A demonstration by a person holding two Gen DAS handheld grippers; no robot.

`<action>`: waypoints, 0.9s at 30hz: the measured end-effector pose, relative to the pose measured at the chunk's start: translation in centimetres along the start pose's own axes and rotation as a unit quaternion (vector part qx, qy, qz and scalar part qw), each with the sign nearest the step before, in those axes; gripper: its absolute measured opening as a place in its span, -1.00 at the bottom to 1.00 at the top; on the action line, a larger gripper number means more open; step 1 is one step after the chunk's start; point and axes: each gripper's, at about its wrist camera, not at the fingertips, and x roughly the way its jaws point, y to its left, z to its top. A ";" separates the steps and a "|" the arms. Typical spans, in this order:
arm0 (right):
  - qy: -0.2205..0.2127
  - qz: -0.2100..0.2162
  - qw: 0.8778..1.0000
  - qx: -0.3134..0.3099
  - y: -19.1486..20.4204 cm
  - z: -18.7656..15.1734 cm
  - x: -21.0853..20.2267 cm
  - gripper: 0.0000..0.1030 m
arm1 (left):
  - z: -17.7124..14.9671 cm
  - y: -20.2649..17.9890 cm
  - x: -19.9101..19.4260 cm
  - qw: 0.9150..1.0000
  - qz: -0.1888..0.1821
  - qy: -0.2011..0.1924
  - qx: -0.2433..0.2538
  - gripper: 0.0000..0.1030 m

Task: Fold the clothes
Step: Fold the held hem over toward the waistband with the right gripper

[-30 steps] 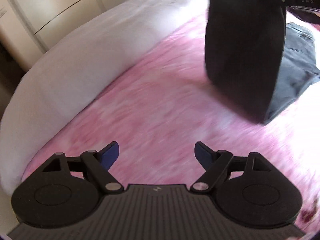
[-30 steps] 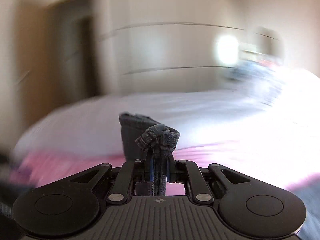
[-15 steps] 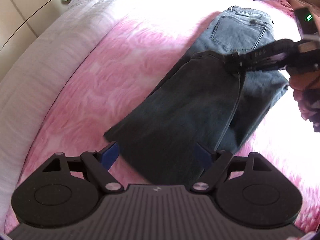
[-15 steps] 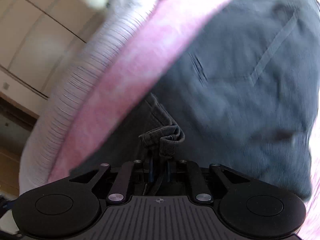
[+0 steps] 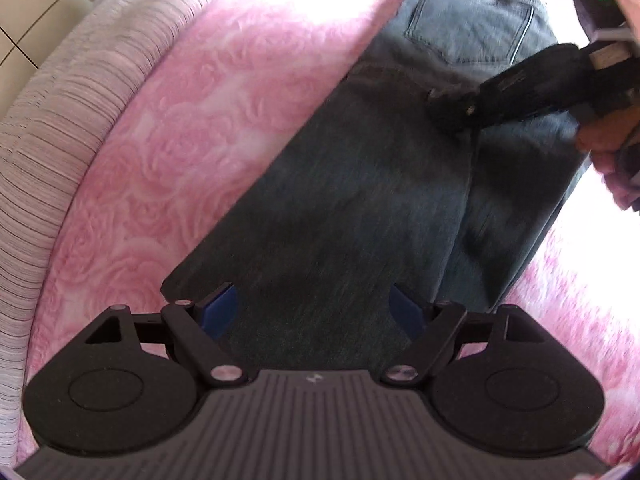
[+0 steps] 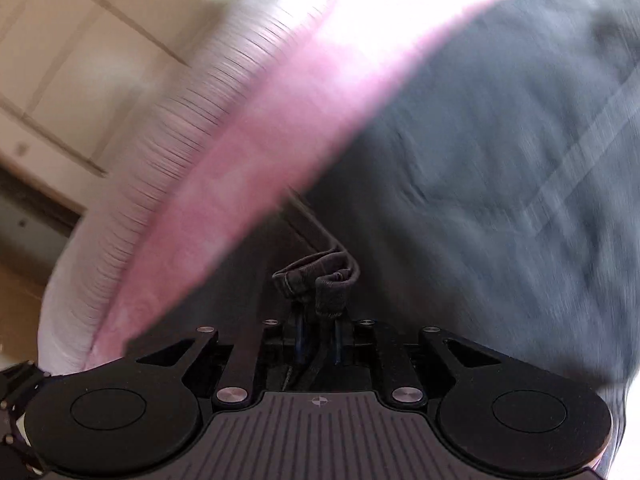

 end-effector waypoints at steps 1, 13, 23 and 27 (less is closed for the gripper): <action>0.003 0.000 1.000 -0.005 0.0 -0.1 -0.3 -0.70 | -0.1 0.2 0.3 1.000 0.001 0.005 0.005 0.55; -0.004 -0.015 0.980 -0.196 6.2 -1.4 -4.2 -0.28 | -1.7 6.3 3.3 0.999 0.022 0.030 -0.020 0.55; 0.043 -0.065 0.968 -0.240 8.0 -3.6 -1.1 -0.27 | -2.4 9.4 6.9 0.999 -0.008 0.019 -0.050 0.72; 0.039 -0.067 0.943 -0.324 13.1 -8.0 -3.1 0.15 | -3.6 10.7 4.7 1.000 0.010 0.006 0.000 0.65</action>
